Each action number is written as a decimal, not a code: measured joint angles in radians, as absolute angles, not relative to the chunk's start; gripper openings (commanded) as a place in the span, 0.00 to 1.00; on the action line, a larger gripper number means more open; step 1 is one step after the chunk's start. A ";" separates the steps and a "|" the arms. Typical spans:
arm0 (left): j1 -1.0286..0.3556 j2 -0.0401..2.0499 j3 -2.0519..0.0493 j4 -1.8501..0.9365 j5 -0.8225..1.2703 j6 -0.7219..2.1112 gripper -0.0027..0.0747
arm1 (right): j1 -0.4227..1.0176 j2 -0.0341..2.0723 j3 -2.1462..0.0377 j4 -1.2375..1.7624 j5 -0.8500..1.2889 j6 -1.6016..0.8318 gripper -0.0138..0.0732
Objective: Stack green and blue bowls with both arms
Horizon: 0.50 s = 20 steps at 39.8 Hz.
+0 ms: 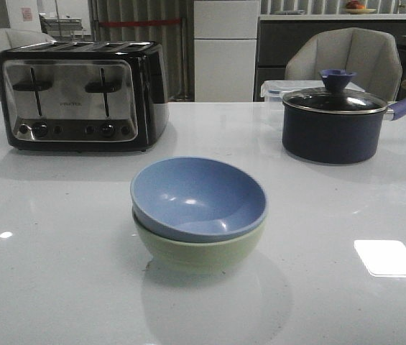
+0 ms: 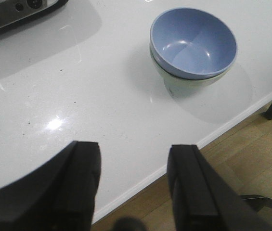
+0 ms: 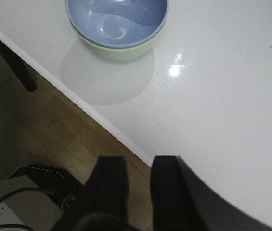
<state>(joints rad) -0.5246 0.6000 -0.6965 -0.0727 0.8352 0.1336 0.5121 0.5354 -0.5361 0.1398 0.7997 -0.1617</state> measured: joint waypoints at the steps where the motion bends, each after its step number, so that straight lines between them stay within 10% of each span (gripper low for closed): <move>1: -0.525 0.600 -0.696 -0.073 0.835 0.132 0.38 | 0.512 0.535 -0.536 0.140 0.800 -0.162 0.35; 8: -0.525 0.600 -0.696 -0.073 0.835 0.129 0.21 | 0.512 0.535 -0.536 0.142 0.800 -0.162 0.17; 20: -0.525 0.600 -0.696 -0.073 0.835 0.127 0.16 | 0.512 0.535 -0.536 0.142 0.800 -0.162 0.18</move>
